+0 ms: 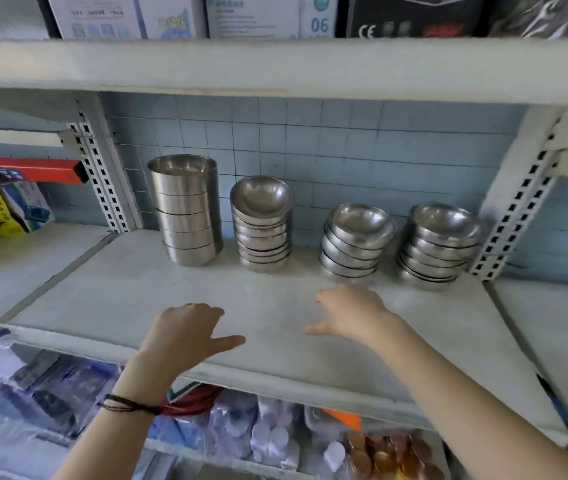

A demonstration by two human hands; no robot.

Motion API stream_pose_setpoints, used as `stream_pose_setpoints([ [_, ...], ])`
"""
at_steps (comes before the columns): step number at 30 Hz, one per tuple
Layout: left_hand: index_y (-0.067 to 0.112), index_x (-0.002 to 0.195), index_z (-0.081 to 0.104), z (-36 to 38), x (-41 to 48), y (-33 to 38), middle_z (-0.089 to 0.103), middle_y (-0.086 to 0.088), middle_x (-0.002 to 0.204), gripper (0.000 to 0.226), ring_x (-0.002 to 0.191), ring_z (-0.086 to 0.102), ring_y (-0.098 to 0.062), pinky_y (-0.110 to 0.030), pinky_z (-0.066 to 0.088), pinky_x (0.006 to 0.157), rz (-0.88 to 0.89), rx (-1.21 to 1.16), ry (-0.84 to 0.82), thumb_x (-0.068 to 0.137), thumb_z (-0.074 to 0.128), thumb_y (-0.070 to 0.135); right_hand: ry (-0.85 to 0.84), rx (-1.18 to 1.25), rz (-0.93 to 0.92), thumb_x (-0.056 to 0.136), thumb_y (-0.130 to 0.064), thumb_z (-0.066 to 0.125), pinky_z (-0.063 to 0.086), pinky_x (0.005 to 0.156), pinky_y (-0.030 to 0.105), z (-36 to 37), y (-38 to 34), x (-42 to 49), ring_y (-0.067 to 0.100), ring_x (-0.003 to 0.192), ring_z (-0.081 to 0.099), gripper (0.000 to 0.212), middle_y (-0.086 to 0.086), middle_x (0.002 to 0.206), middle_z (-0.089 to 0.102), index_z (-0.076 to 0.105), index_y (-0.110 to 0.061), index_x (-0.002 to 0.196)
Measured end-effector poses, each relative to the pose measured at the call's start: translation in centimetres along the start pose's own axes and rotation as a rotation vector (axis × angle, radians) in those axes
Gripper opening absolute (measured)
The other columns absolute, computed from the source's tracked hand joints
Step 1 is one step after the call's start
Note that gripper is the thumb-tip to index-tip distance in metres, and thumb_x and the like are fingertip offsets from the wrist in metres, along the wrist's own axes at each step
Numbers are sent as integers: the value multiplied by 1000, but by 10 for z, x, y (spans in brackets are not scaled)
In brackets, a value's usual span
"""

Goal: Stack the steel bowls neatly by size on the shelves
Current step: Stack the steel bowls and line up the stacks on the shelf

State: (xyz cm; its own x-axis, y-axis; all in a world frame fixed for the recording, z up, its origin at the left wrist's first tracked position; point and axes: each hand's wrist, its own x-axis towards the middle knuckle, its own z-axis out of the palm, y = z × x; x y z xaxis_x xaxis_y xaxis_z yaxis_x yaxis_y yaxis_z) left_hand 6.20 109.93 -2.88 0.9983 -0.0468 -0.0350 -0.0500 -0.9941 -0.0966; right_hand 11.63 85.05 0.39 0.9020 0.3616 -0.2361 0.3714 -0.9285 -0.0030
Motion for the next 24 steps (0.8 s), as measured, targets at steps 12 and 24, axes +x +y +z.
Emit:
stream_pose_setpoints([
  [12, 37, 135, 47, -16, -36, 171, 61, 12, 122, 72, 115, 56, -9, -28, 47, 88, 299, -69, 80, 80, 34, 82, -52, 83, 283, 90, -63, 53, 47, 77, 32, 38, 111, -165, 25, 111, 58, 63, 6, 125, 58, 50, -18, 134],
  [24, 34, 137, 45, -46, -27, 480, 60, 10, 127, 74, 115, 56, -11, -28, 47, 86, 521, -213, 102, 82, 31, 81, 78, 215, 460, 88, -66, 52, 51, 76, 34, 71, 345, -308, 24, 105, 60, 60, 3, 119, 61, 51, -19, 126],
])
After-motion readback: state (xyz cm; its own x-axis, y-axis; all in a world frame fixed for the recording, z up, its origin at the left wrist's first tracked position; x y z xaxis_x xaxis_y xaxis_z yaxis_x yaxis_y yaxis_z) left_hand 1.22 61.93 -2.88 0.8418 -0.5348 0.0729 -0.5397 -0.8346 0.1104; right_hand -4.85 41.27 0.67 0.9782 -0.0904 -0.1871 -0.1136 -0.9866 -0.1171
